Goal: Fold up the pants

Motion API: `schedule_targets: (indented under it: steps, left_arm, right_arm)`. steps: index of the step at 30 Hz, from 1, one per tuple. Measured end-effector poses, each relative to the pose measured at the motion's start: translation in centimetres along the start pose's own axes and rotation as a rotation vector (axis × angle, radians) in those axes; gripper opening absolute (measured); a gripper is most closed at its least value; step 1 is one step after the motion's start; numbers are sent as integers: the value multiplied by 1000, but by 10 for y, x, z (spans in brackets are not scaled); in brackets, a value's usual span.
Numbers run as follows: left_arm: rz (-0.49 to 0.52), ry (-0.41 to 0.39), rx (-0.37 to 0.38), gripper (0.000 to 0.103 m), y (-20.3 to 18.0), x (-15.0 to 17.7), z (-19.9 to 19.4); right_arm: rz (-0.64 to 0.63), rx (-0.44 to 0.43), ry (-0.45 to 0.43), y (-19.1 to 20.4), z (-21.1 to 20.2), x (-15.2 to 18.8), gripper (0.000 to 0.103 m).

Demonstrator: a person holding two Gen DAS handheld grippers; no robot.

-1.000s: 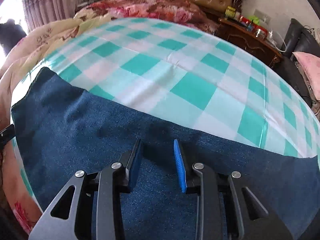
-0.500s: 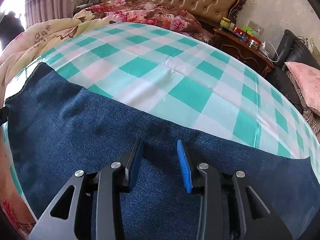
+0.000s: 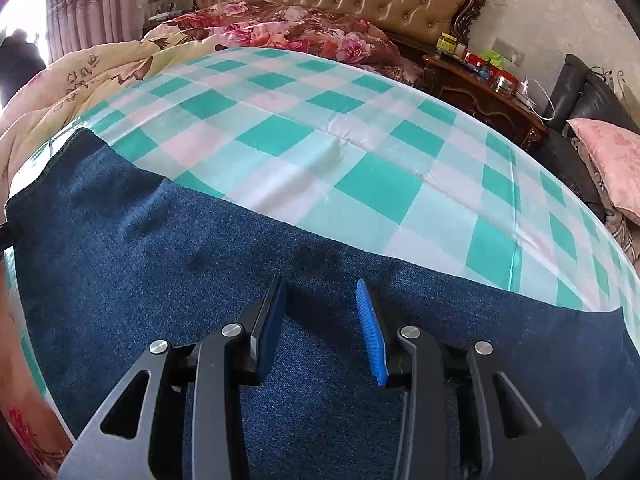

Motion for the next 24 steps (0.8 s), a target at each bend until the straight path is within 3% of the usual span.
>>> schedule_targets:
  steps: [2,6,10,12,14,17,20,24]
  left_arm:
    - [-4,-2,4,15,-1,0,-1]
    - [-7,-12,17,15,-4,-3,-6]
    - [-6,-22,17,15,-8,-6,-9]
    - [6,-27,10,15,-11,-8,-12]
    - [26,-29,-2,15,-16,-10,-16]
    - [47,-30,-15,15,-21,-15,-19]
    - [39,-17,-22,15,-20,-17,-18]
    - [51,-23,-33,15,-23,-19,-21]
  right_arm:
    - [16,19,10,-4,-4,-2,36]
    - [28,131,-88,-21,-34,-7,37]
    - [89,212,-37,-55,-33,10,37]
    - [83,244,25,-65,-18,21,48]
    - [43,272,12,-66,-14,21,54]
    - [103,182,-7,-71,-20,16,54]
    - [129,144,-34,-80,-35,15,65]
    - [201,108,-32,-104,-56,30,67]
Point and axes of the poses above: each gripper's, at about its wrist camera, not at the fingertips, and z roughly the way its jaws point, y to its left, x to its underside, the point moved 7 cm from there along z, roughly the way its jaws point, and after that the axes turned 5 degrees about z, right-handed, at the moved point
